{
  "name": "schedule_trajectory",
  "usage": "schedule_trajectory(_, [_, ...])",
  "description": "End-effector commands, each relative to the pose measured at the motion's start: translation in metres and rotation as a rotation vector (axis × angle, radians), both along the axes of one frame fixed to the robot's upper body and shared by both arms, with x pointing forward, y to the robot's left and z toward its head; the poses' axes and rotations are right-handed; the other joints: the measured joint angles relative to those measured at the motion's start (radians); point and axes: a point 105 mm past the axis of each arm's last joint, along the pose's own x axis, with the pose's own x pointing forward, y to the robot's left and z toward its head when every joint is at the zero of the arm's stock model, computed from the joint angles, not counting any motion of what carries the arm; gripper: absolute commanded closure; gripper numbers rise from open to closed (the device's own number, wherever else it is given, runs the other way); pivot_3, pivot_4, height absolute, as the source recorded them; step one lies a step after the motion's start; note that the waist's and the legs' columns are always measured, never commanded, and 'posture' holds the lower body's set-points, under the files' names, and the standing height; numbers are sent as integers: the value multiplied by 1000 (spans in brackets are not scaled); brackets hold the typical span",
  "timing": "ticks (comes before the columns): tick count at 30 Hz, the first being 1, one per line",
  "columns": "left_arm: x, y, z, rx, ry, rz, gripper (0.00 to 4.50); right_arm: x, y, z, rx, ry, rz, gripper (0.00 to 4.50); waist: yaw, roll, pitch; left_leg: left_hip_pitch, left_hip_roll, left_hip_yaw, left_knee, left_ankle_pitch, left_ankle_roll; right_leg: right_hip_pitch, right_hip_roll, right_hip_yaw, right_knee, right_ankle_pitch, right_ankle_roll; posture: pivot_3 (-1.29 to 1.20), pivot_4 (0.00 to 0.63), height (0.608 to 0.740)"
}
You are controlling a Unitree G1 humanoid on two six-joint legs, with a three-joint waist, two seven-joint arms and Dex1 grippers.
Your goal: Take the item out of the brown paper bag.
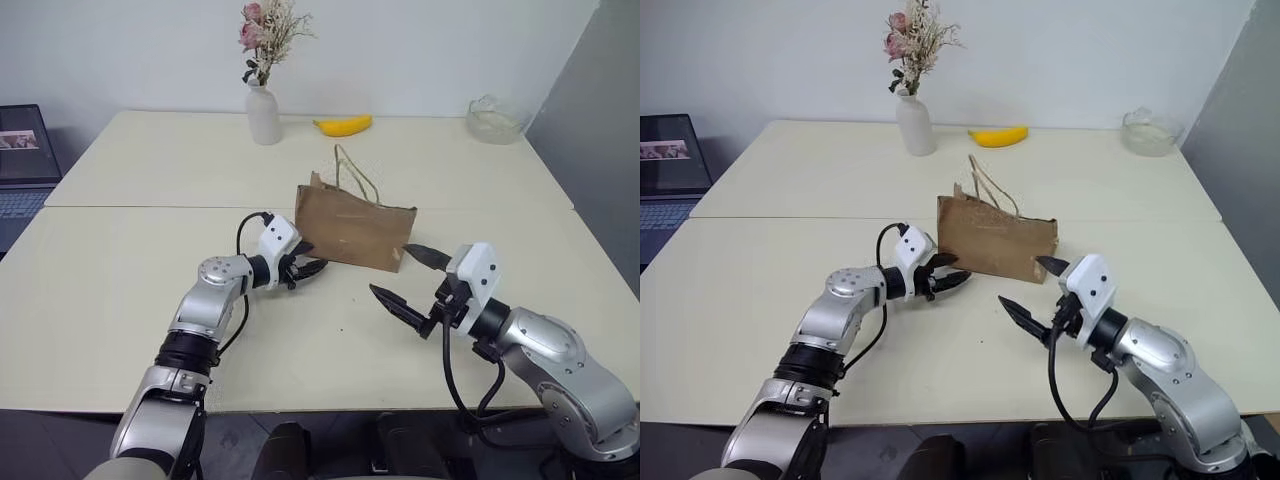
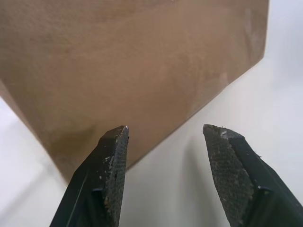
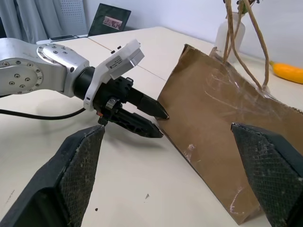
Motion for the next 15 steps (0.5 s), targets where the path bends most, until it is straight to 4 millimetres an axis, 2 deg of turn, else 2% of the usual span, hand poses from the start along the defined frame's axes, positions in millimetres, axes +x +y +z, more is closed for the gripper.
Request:
schedule_trajectory(1, [-15,0,18,-37,-35,-55,1855,0,1,10,1,-49,17,0,-1,0,0,0,0,0,0,0,0,0,0,0,0,0,0,0,150,740])
schedule_trajectory(6, [-50,7,38,-117,3,-137,1855,16,-4,-9,-79,29,-24,0,-5,1,0,0,2,0,-1,0,0,-1,-1,0,0,0,0,0,150,740])
schedule_trajectory(10, [-76,18,51,-114,20,-174,1855,31,-3,-29,-132,113,-16,0,-5,1,1,0,2,-1,-1,0,0,-1,-1,-1,0,-1,-1,0,150,740])
schedule_trajectory(15, [-104,32,59,-82,39,-176,1855,49,2,-40,-144,195,13,0,-16,2,2,0,1,0,-2,0,0,-2,-1,0,-2,-1,-2,0,150,740])
